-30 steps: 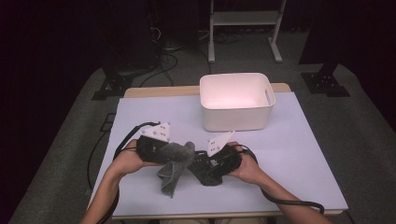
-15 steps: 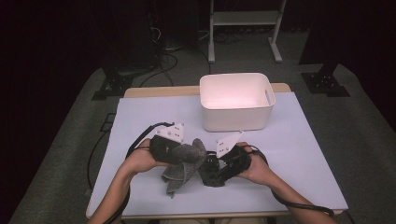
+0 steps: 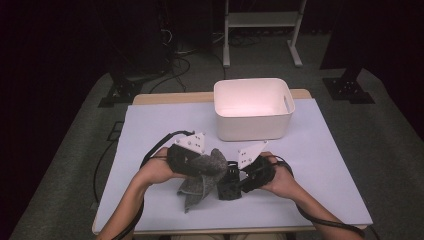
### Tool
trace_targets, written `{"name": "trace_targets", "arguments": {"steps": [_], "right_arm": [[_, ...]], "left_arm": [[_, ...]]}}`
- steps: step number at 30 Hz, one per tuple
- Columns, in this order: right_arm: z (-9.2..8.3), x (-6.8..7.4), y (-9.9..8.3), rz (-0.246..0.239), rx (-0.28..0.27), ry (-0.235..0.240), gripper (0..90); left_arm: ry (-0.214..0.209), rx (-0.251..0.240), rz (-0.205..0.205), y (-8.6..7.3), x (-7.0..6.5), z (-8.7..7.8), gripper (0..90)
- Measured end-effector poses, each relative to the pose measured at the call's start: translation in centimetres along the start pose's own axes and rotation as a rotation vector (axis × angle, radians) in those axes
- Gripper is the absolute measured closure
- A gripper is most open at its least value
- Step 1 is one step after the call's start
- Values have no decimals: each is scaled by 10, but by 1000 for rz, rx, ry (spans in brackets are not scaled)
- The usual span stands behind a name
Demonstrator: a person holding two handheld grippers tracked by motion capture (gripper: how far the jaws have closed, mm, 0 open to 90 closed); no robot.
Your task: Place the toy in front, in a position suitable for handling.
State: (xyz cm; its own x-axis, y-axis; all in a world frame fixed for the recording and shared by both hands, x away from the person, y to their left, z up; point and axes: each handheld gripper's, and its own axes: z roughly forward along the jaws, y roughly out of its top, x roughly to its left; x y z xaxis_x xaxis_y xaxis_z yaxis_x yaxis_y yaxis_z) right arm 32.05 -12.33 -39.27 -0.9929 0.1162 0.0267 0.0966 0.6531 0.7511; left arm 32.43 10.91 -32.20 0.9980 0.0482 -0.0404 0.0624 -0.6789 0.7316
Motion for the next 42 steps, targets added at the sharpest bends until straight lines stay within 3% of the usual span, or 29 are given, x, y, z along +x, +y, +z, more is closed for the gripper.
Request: {"name": "trace_targets", "arguments": {"steps": [8, 16, 22, 29, 33, 36, 42], "right_arm": [[0, -1, -3, 6, -24, 6, 552], [0, -2, -3, 5, -24, 11, 551], [3, 0, -1, 1, -25, 7, 551], [1, 0, -2, 8, -27, 6, 548], [0, 1, -4, 11, -33, 1, 547], [1, 2, -4, 4, -37, -3, 548], [1, 2, -5, 20, -47, -3, 547]], "left_arm": [[15, -6, -21, -8, 1, -5, 808], [45, 20, -41, -18, 1, -15, 802], [39, 22, -15, -15, 0, -9, 803], [41, 54, 31, 6, -1, -4, 804], [18, 29, 34, 16, 0, -2, 803], [12, 36, 57, 26, 1, 3, 803], [-18, 45, 65, 42, 4, 16, 803]]}}
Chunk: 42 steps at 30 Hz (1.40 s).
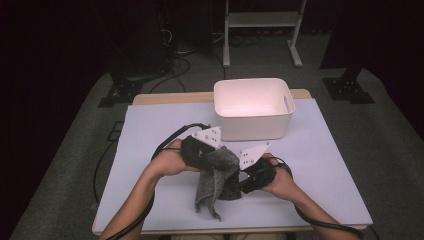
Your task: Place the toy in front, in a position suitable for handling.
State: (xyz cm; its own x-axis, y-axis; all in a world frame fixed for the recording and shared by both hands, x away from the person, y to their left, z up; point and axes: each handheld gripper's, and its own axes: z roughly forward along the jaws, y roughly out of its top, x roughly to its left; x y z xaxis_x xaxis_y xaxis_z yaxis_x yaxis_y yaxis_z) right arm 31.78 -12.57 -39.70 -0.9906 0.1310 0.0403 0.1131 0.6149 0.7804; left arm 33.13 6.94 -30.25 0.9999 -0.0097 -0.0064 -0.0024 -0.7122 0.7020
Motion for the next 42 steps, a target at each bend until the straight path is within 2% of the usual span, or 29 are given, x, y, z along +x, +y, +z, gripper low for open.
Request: {"name": "trace_targets", "arguments": {"steps": [5, 11, 16, 18, 28, 34, 42], "right_arm": [[-1, 0, -3, 1, -14, -4, 547], [-4, -2, -7, 18, -24, -5, 552], [-4, -2, -6, 11, -16, -3, 552], [-5, -3, -6, 11, -14, -5, 552], [-6, -3, -5, 7, -2, -7, 551], [-7, -3, -5, 8, 10, -5, 551], [-11, -2, -5, 7, 25, -8, 550]], "left_arm": [[-21, 0, 6, 8, 2, 11, 803], [-21, 1, 7, 7, 2, 9, 802], [-8, -1, -9, -5, 1, -2, 800], [3, -5, -35, -15, 1, -7, 799], [14, -22, -101, -48, 2, -13, 798], [11, -33, -121, -56, 2, -11, 798], [-13, -64, -143, -63, 1, 0, 798]]}}
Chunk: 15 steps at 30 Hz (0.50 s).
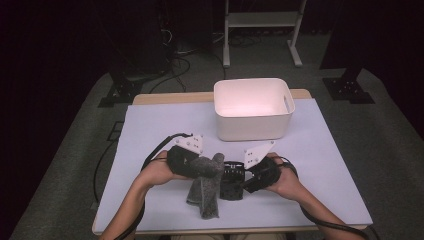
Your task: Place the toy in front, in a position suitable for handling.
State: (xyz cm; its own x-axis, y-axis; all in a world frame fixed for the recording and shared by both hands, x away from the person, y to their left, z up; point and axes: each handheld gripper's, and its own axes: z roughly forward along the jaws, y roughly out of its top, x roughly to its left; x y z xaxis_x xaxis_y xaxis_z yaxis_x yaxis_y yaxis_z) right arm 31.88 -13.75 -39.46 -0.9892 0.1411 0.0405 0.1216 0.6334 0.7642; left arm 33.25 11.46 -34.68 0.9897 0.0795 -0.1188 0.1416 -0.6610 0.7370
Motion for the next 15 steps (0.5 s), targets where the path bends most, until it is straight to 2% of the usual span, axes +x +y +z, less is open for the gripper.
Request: {"name": "trace_targets", "arguments": {"steps": [7, 15], "right_arm": [[-3, -1, -1, 6, 8, -1, 550], [-4, -2, -2, 18, -4, 2, 550]], "left_arm": [[-16, -21, -17, -6, 0, 6, 798], [-3, -7, -2, -6, -2, 2, 798]]}}
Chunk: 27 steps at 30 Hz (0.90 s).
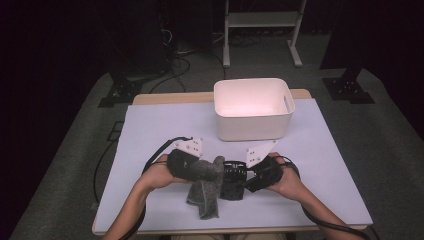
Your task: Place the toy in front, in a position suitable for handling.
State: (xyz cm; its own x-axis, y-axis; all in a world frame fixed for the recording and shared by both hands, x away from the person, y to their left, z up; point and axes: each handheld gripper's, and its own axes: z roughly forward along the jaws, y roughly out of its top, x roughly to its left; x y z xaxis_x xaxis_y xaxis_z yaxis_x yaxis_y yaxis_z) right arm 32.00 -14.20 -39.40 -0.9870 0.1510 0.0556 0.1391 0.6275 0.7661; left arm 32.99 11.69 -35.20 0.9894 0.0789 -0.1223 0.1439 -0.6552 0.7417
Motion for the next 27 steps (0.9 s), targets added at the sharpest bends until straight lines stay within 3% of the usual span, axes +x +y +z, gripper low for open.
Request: {"name": "trace_targets", "arguments": {"steps": [8, 13, 20, 27], "right_arm": [[4, 3, 4, -12, 2, -12, 551], [4, 4, 4, -20, 3, -17, 551], [-2, 2, -3, 0, -5, -12, 551], [-8, 2, -5, 3, 14, -9, 552]], "left_arm": [[22, 31, 82, 35, -6, -10, 798], [15, 43, 118, 53, -8, -4, 798], [-14, -18, 71, 39, -2, 3, 797], [-37, -63, 60, 30, -2, 8, 796]]}}
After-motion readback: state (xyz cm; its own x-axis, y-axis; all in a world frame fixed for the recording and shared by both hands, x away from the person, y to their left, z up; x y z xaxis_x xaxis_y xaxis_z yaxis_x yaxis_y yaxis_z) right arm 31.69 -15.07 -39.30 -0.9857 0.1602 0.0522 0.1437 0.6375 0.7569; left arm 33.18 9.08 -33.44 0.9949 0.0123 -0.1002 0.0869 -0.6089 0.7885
